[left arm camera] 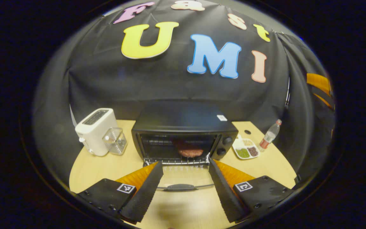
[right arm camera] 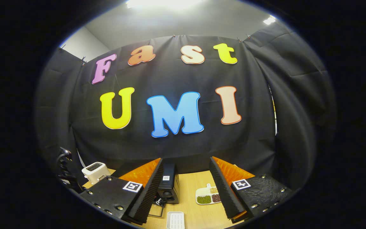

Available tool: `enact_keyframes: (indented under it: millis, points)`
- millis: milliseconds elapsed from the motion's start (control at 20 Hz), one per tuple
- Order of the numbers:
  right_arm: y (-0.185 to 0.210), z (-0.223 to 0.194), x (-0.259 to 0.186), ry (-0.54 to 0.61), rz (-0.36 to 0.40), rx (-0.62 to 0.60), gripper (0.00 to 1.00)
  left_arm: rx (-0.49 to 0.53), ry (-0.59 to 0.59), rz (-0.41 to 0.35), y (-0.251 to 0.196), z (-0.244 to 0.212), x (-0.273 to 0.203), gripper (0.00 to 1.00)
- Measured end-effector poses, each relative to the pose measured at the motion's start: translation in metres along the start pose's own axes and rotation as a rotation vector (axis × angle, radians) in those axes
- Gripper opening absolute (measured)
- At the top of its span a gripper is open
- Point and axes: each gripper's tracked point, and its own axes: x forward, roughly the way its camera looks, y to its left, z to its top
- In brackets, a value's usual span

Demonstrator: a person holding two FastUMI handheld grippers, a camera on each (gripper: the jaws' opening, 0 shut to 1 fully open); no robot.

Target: Open the electric oven with the left hand, put the food in, and close the electric oven.

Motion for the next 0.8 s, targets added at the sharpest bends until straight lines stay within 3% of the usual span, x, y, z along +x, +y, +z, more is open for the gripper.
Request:
enact_keyframes:
  millis: [250, 450, 500, 800]
  points:
    - [-0.032, -0.012, 0.006, 0.036, -0.035, 0.006, 0.88, 0.035, 0.107, 0.02, -0.004, -0.047, 0.032, 1.0]
    - [-0.054, -0.019, 0.008, 0.058, -0.069, 0.031, 0.88, 0.009, 0.191, 0.028, -0.008, -0.077, 0.05, 0.94]
    - [-0.058, -0.021, 0.009, 0.063, -0.077, 0.037, 0.88, 0.017, 0.214, 0.04, -0.005, -0.084, 0.053, 0.98]
    - [-0.085, -0.025, 0.008, 0.069, -0.13, 0.062, 0.88, 0.06, 0.332, 0.047, 0.0, -0.13, 0.071, 0.98]
